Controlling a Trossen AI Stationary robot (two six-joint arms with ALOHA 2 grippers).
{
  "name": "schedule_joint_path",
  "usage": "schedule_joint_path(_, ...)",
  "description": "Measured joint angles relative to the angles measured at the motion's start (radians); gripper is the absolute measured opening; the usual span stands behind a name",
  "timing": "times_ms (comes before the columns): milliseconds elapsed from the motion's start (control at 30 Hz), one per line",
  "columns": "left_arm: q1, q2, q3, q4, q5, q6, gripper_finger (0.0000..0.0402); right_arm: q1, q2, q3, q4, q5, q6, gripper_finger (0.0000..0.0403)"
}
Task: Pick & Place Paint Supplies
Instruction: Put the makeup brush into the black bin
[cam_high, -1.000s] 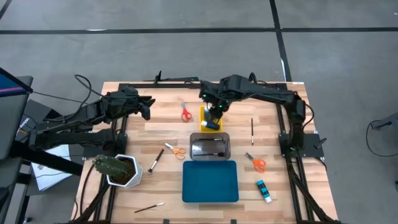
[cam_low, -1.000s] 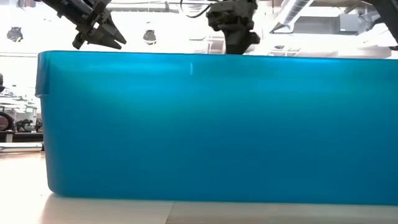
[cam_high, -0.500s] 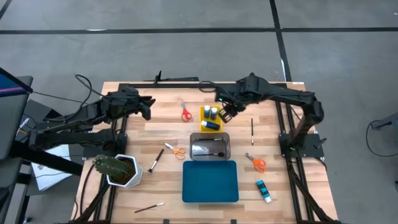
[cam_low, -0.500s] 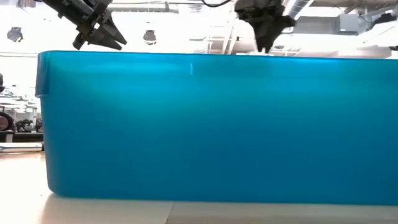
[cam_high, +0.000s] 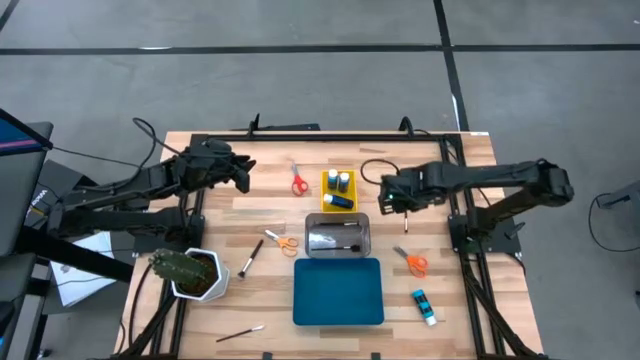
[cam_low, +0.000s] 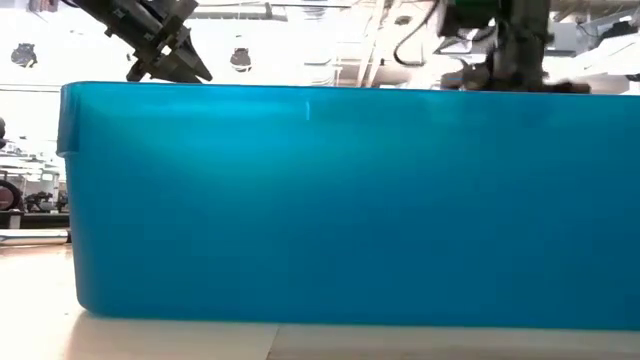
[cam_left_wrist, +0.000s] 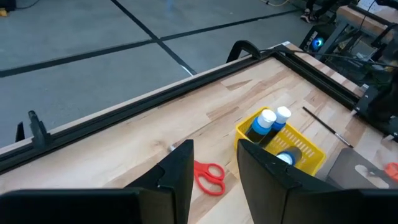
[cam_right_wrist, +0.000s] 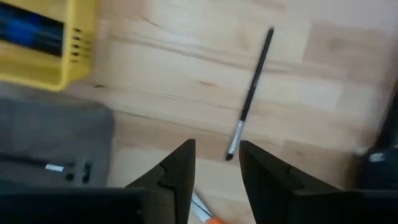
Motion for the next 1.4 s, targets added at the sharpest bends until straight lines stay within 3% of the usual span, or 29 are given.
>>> schedule_joint_path(267,0.000,0.057,0.000,0.052,0.002,-0.018,0.0117,0.036,0.008,-0.215,0.192,-0.049,0.133,0.0108)
schedule_joint_path(667,0.000,0.082,0.000,0.085,0.003,-0.041,0.0117,0.045,0.082,-0.345,0.325,-0.093,0.166,0.0107)
schedule_joint_path(1400,0.000,0.082,0.000,0.090,0.000,-0.047,0.0117,0.103,0.155,-0.354,0.370,-0.103,0.171,0.0107)
